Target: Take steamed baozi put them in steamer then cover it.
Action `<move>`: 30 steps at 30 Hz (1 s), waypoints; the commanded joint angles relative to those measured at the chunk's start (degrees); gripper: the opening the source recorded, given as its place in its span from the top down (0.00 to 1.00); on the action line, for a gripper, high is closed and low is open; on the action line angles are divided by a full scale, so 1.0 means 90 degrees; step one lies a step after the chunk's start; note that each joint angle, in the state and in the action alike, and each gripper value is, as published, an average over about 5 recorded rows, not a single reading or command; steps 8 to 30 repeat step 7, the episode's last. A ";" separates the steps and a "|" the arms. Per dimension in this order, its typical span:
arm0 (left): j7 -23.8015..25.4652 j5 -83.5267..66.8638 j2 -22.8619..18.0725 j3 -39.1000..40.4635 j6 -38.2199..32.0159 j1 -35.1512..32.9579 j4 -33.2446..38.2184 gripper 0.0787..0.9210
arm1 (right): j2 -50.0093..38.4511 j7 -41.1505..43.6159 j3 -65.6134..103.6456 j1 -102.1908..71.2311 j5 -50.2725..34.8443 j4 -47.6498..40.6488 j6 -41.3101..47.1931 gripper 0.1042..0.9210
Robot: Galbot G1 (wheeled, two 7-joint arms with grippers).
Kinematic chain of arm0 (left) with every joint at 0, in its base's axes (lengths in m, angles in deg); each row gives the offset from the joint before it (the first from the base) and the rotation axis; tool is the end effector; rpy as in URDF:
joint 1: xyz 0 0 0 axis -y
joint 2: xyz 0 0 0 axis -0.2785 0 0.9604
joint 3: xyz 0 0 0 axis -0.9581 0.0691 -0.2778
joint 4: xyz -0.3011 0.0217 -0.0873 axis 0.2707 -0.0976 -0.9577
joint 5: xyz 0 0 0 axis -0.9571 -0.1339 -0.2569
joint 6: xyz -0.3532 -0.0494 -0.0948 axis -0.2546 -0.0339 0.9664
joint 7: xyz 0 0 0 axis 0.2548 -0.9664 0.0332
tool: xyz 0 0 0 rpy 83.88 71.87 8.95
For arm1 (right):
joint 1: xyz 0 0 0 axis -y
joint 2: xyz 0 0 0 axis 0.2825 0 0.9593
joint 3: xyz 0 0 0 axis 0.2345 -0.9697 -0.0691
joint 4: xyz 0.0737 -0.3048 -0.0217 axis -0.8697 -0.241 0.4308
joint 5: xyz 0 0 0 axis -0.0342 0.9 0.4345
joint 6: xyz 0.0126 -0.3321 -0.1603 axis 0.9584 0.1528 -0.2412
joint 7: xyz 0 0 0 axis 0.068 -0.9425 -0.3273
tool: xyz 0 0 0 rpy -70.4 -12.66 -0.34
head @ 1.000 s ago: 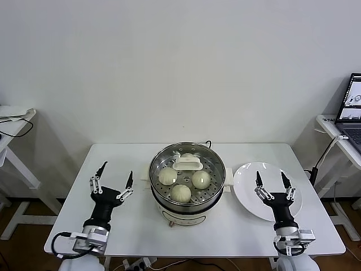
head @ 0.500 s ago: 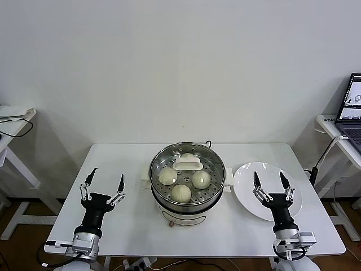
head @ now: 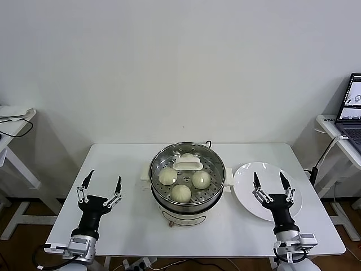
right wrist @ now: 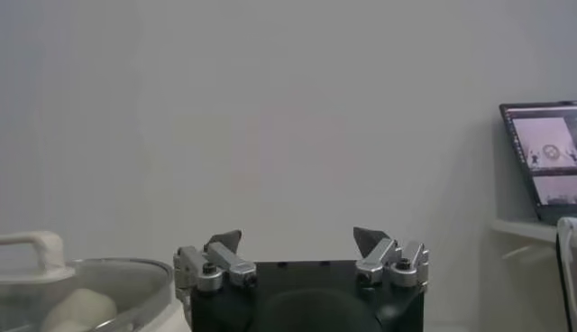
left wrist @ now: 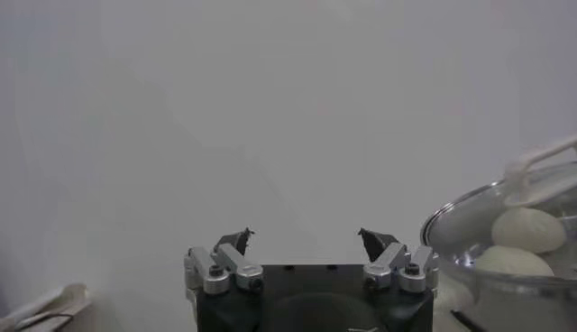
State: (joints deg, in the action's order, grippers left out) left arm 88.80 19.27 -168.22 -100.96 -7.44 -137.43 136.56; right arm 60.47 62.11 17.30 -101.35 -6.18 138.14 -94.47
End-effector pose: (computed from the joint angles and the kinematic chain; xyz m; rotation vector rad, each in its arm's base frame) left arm 0.2066 0.0420 -0.2407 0.0399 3.0211 0.5652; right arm 0.2273 -0.0874 -0.2867 0.0148 2.9930 0.0517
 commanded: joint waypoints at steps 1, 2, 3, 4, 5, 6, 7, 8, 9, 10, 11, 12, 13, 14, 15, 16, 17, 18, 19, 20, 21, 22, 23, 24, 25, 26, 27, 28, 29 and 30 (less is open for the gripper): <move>0.0022 -0.0086 0.0010 -0.0045 -0.0037 -0.0039 0.0007 0.12 | -0.0012 -0.0005 0.0013 -0.0031 0.0007 0.0058 0.0070 0.12; 0.0026 -0.0086 0.0012 -0.0043 -0.0035 -0.0041 0.0008 0.12 | -0.0015 -0.0004 0.0012 -0.0033 0.0007 0.0060 0.0077 0.12; 0.0030 -0.0085 0.0013 -0.0041 -0.0033 -0.0043 0.0008 0.12 | -0.0018 -0.0002 0.0010 -0.0035 0.0008 0.0061 0.0083 0.12; 0.0033 -0.0085 0.0014 -0.0039 -0.0032 -0.0044 0.0009 0.12 | -0.0020 0.0000 0.0007 -0.0036 0.0009 0.0061 0.0088 0.12; 0.0036 -0.0086 0.0016 -0.0038 -0.0030 -0.0044 0.0010 0.12 | -0.0022 0.0003 0.0004 -0.0037 0.0010 0.0061 0.0093 0.12; 0.0038 -0.0086 0.0017 -0.0038 -0.0029 -0.0044 0.0011 0.12 | -0.0022 0.0004 0.0002 -0.0038 0.0010 0.0060 0.0096 0.12; 0.0038 -0.0086 0.0017 -0.0038 -0.0029 -0.0044 0.0012 0.12 | -0.0023 0.0005 0.0000 -0.0038 0.0009 0.0061 0.0099 0.12; 0.0038 -0.0086 0.0017 -0.0038 -0.0029 -0.0044 0.0012 0.12 | -0.0023 0.0005 0.0000 -0.0038 0.0009 0.0061 0.0099 0.12; 0.0038 -0.0086 0.0017 -0.0038 -0.0029 -0.0044 0.0012 0.12 | -0.0023 0.0005 0.0000 -0.0038 0.0009 0.0061 0.0099 0.12; 0.0038 -0.0086 0.0017 -0.0038 -0.0029 -0.0044 0.0012 0.12 | -0.0023 0.0005 0.0000 -0.0038 0.0009 0.0061 0.0099 0.12; 0.0038 -0.0086 0.0017 -0.0038 -0.0029 -0.0044 0.0012 0.12 | -0.0023 0.0005 0.0000 -0.0038 0.0009 0.0061 0.0099 0.12; 0.0038 -0.0086 0.0017 -0.0038 -0.0029 -0.0044 0.0012 0.12 | -0.0023 0.0005 0.0000 -0.0038 0.0009 0.0061 0.0099 0.12; 0.0038 -0.0086 0.0017 -0.0038 -0.0029 -0.0044 0.0012 0.12 | -0.0023 0.0005 0.0000 -0.0038 0.0009 0.0061 0.0099 0.12; 0.0038 -0.0086 0.0017 -0.0038 -0.0029 -0.0044 0.0012 0.12 | -0.0023 0.0005 0.0000 -0.0038 0.0009 0.0061 0.0099 0.12; 0.0038 -0.0086 0.0017 -0.0038 -0.0029 -0.0044 0.0012 0.12 | -0.0023 0.0005 0.0000 -0.0038 0.0009 0.0061 0.0099 0.12; 0.0038 -0.0086 0.0017 -0.0038 -0.0029 -0.0044 0.0012 0.12 | -0.0023 0.0005 0.0000 -0.0038 0.0009 0.0061 0.0099 0.12; 0.0038 -0.0086 0.0017 -0.0038 -0.0029 -0.0044 0.0012 0.12 | -0.0023 0.0005 0.0000 -0.0038 0.0009 0.0061 0.0099 0.12; 0.0038 -0.0086 0.0017 -0.0038 -0.0029 -0.0044 0.0012 0.12 | -0.0023 0.0005 0.0000 -0.0038 0.0009 0.0061 0.0099 0.12; 0.0038 -0.0086 0.0017 -0.0038 -0.0029 -0.0044 0.0012 0.12 | -0.0023 0.0005 0.0000 -0.0038 0.0009 0.0061 0.0099 0.12; 0.0038 -0.0086 0.0017 -0.0038 -0.0029 -0.0044 0.0012 0.12 | -0.0023 0.0005 0.0000 -0.0038 0.0009 0.0061 0.0099 0.12; 0.0038 -0.0086 0.0017 -0.0038 -0.0029 -0.0044 0.0012 0.12 | -0.0023 0.0005 0.0000 -0.0038 0.0009 0.0061 0.0099 0.12; 0.0038 -0.0086 0.0017 -0.0038 -0.0029 -0.0044 0.0012 0.12 | -0.0023 0.0005 0.0000 -0.0038 0.0009 0.0061 0.0099 0.12; 0.0038 -0.0086 0.0017 -0.0038 -0.0029 -0.0044 0.0012 0.12 | -0.0023 0.0005 0.0000 -0.0038 0.0009 0.0061 0.0099 0.12; 0.0038 -0.0086 0.0017 -0.0038 -0.0029 -0.0044 0.0012 0.12 | -0.0023 0.0005 0.0000 -0.0038 0.0009 0.0061 0.0099 0.12; 0.0038 -0.0086 0.0017 -0.0038 -0.0029 -0.0044 0.0012 0.12 | -0.0023 0.0005 0.0000 -0.0038 0.0009 0.0061 0.0099 0.12; 0.0038 -0.0086 0.0017 -0.0038 -0.0029 -0.0044 0.0012 0.12 | -0.0023 0.0005 0.0000 -0.0038 0.0009 0.0061 0.0099 0.12; 0.0038 -0.0086 0.0017 -0.0038 -0.0029 -0.0044 0.0012 0.12 | -0.0023 0.0005 0.0000 -0.0038 0.0009 0.0061 0.0099 0.12; 0.0038 -0.0086 0.0017 -0.0038 -0.0029 -0.0044 0.0012 0.12 | -0.0023 0.0005 0.0000 -0.0038 0.0009 0.0061 0.0099 0.12; 0.0038 -0.0086 0.0017 -0.0038 -0.0029 -0.0044 0.0012 0.12 | -0.0023 0.0005 0.0000 -0.0038 0.0009 0.0061 0.0099 0.12; 0.0038 -0.0086 0.0017 -0.0038 -0.0029 -0.0044 0.0012 0.12 | -0.0023 0.0005 0.0000 -0.0038 0.0009 0.0061 0.0099 0.12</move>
